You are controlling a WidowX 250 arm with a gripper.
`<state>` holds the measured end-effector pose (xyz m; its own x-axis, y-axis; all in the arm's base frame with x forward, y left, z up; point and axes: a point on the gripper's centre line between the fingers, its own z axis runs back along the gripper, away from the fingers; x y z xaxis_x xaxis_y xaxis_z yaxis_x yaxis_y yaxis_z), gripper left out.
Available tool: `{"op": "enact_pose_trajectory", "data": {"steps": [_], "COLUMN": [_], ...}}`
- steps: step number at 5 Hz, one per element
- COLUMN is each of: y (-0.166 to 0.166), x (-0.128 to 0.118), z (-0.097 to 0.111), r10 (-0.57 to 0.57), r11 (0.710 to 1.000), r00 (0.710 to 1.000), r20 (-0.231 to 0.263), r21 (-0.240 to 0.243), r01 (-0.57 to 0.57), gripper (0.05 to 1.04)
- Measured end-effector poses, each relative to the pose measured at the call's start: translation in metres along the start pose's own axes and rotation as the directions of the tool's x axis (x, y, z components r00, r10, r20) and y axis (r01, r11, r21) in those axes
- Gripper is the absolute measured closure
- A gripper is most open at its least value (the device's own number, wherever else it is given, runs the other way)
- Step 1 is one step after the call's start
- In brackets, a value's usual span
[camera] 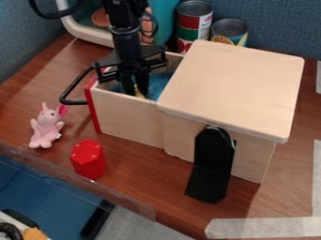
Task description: Take the yellow things and put it in the left of drower
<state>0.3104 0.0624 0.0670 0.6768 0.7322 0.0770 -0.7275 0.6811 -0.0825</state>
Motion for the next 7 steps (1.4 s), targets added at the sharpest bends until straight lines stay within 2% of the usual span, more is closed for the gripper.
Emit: {"op": "enact_pose_trajectory", "data": {"steps": [1, 3, 4, 6, 7], "y": [-0.002, 0.007, 0.025, 0.06, 0.08], "x": [-0.002, 0.002, 0.016, 0.061, 0.088], "z": [0.022, 0.042, 0.047, 0.075, 0.072], "r10": [-0.025, -0.055, -0.007, 0.127, 0.179], "r11": [0.999, 0.997, 0.999, 0.99, 0.982], "r00": [0.999, 0.997, 0.998, 0.988, 0.979], "r20": [0.026, 0.06, 0.066, 0.089, 0.096], "r21": [-0.036, -0.049, -0.036, -0.072, -0.069], "r01": [0.026, 0.058, 0.009, -0.12, -0.173], "gripper": [0.93, 0.931, 0.931, 0.931, 0.931]}}
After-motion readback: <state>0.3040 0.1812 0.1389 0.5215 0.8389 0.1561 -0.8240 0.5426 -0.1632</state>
